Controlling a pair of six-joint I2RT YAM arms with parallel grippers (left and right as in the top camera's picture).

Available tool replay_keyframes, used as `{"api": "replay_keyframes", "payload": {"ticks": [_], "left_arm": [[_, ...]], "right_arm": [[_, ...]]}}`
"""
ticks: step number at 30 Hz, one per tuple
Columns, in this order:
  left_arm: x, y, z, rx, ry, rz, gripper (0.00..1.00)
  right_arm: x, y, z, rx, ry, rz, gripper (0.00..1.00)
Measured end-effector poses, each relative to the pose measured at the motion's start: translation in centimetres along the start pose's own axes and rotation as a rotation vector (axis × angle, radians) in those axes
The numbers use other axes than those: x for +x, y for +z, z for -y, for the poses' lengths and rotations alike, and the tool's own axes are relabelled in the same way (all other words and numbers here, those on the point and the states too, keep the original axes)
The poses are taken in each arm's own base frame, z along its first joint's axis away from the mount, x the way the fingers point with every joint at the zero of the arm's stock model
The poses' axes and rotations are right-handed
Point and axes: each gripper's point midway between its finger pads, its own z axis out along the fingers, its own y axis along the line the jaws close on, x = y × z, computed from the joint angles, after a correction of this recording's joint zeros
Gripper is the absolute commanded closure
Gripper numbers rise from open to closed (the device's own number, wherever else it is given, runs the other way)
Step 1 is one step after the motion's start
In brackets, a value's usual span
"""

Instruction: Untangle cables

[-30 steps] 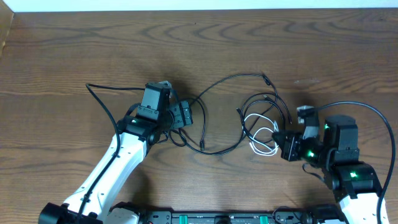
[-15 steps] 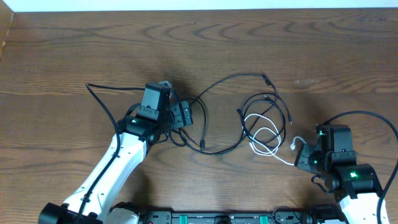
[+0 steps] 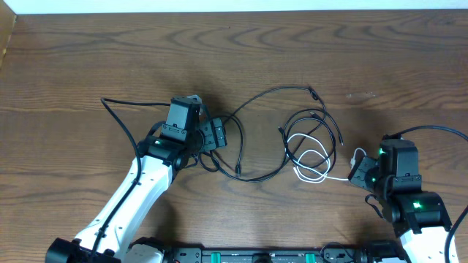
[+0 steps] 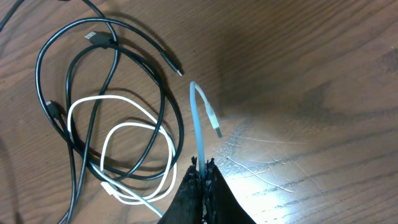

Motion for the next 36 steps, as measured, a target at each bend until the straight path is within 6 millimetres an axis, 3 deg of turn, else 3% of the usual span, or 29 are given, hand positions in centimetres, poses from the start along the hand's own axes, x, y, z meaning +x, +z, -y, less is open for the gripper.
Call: {"api": "replay_keyframes", "payload": {"ticks": [14, 21, 29, 32, 36], "left_arm": [[0.0, 0.0, 0.0, 0.0, 0.0, 0.0, 0.09], [0.0, 0.0, 0.0, -0.001, 0.0, -0.001, 0.09], [0.0, 0.0, 0.0, 0.0, 0.0, -0.001, 0.09], [0.0, 0.0, 0.0, 0.0, 0.0, 0.0, 0.09], [0.0, 0.0, 0.0, 0.0, 0.0, -0.001, 0.09]], "right_arm": [[-2.0, -0.1, -1.4, -0.061, 0.011, 0.078, 0.99], [-5.8, -1.3, -5.2, -0.237, 0.003, 0.224, 0.99], [-10.7, -5.1, -11.5, -0.548, -0.071, 0.426, 0.99], [-10.8, -5.9, -13.5, -0.659, -0.115, 0.423, 0.99], [-8.6, -4.5, -14.1, -0.695, -0.136, 0.293, 0.99]]}}
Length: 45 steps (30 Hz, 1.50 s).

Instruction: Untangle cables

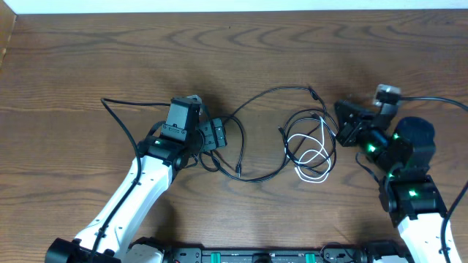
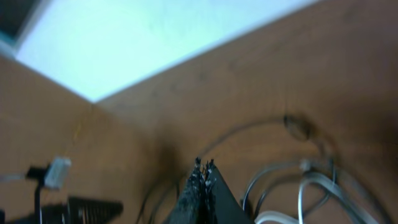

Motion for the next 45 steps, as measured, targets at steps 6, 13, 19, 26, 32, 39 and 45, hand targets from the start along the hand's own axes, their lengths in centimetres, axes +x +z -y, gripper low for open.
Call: {"api": "replay_keyframes", "payload": {"ticks": [6, 13, 19, 26, 32, 39, 45], "left_arm": [[0.0, 0.0, 0.0, 0.0, 0.0, 0.0, 0.09], [0.0, 0.0, 0.0, 0.0, 0.0, 0.0, 0.09], [0.0, 0.0, 0.0, -0.001, -0.001, 0.0, 0.09], [0.0, 0.0, 0.0, -0.001, -0.001, 0.0, 0.09], [0.0, 0.0, 0.0, 0.0, -0.001, 0.0, 0.09], [0.0, 0.0, 0.0, 0.0, -0.001, 0.001, 0.09], [0.0, 0.0, 0.0, -0.001, -0.001, 0.0, 0.09]], "right_arm": [[5.0, 0.2, 2.2, 0.068, 0.056, -0.209, 0.99], [6.9, -0.4, 3.2, 0.106, 0.011, -0.286, 0.99], [7.6, -0.6, 3.7, 0.131, -0.006, -0.313, 0.99], [9.1, -1.3, 4.4, 0.161, -0.001, -0.379, 0.95], [9.2, -1.4, 4.4, 0.156, -0.031, -0.386, 0.87], [6.7, -2.2, 2.5, 0.128, -0.086, -0.331, 0.79], [5.0, -4.1, 1.9, 0.203, -0.084, -0.341, 0.74]]}}
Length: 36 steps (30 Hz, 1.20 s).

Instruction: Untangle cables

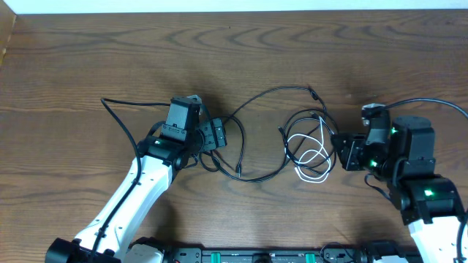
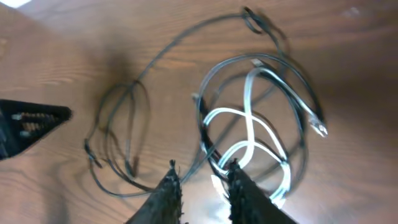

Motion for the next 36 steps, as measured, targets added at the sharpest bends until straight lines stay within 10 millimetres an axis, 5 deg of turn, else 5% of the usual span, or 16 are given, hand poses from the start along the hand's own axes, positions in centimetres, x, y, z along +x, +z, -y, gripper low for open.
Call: {"api": "replay_keyframes", "payload": {"ticks": [6, 13, 36], "left_arm": [[0.0, 0.0, 0.0, 0.0, 0.0, 0.0, 0.09], [-0.1, 0.0, 0.0, -0.001, 0.0, 0.002, 0.09], [-0.1, 0.0, -0.1, -0.006, 0.0, 0.005, 0.09]], "right_arm": [[3.3, -0.4, 1.7, 0.095, 0.094, -0.132, 0.63], [6.6, 0.6, 1.7, 0.072, 0.154, -0.286, 0.64], [10.1, 11.8, 2.8, 0.014, 0.136, -0.369, 0.69]]}}
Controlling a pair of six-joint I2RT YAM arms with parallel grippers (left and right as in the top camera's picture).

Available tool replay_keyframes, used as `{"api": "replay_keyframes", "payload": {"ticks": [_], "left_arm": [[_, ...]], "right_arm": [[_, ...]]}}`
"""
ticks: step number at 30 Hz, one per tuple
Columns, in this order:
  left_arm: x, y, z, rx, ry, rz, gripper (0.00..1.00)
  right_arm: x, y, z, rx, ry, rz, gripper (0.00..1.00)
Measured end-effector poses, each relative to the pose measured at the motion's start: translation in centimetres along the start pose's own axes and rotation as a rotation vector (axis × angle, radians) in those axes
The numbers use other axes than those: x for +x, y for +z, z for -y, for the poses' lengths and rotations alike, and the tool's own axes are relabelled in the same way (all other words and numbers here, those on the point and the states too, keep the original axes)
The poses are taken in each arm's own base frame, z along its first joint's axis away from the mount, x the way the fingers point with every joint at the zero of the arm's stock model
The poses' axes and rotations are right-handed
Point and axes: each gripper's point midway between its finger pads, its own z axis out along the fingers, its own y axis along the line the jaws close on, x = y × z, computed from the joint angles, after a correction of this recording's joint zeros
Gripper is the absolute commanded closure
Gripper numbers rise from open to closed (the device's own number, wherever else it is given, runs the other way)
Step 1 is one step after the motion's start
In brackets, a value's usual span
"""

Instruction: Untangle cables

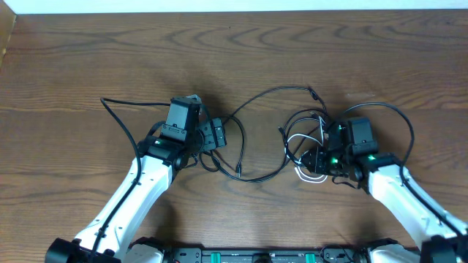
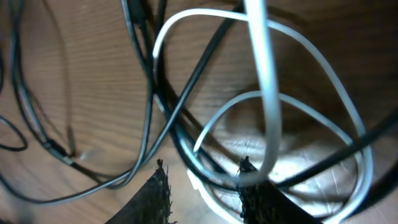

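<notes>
A tangle of a white cable (image 1: 310, 176) and black cables (image 1: 295, 123) lies right of the table's middle. A long black cable (image 1: 270, 91) runs from it left to a loop by my left gripper (image 1: 213, 135). That gripper rests on the loop, and whether it is open cannot be told. My right gripper (image 1: 316, 158) is down on the tangle's lower right part. In the right wrist view it (image 2: 202, 167) is open, with white cable strands (image 2: 268, 87) and black strands (image 2: 186, 134) crossing between its fingers.
The wooden table (image 1: 88, 58) stretches bare to the back and left. A white wall edge (image 1: 234, 6) runs along the far side. A black lead (image 1: 117, 117) of the left arm trails on the table to the left.
My right gripper was open above the table just right of the tangle. Now it is lower and further left, its open fingers astride strands of the tangle. The left arm has not moved.
My right gripper was shut on the white cable's end, pulled out to the lower right. Then it was raised at the tangle's upper right, shut, with the white end back in the tangle. Then it hung open beside the tangle, and now sits on it.
</notes>
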Motion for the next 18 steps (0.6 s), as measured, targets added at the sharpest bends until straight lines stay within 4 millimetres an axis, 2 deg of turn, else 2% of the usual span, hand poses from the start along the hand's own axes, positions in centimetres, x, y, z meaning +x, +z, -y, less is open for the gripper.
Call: {"api": "replay_keyframes", "payload": {"ticks": [6, 12, 18], "left_arm": [[0.0, 0.0, 0.0, 0.0, 0.0, 0.0, 0.09], [0.0, 0.0, 0.0, 0.0, 0.0, 0.0, 0.09], [0.0, 0.0, 0.0, 0.0, 0.0, 0.0, 0.09]], "right_arm": [[-0.2, 1.2, 0.5, 0.008, 0.014, -0.011, 0.99], [0.2, 1.2, -0.4, -0.042, 0.012, -0.031, 0.99], [1.0, 0.1, -2.8, -0.164, -0.02, -0.073, 0.99]]}}
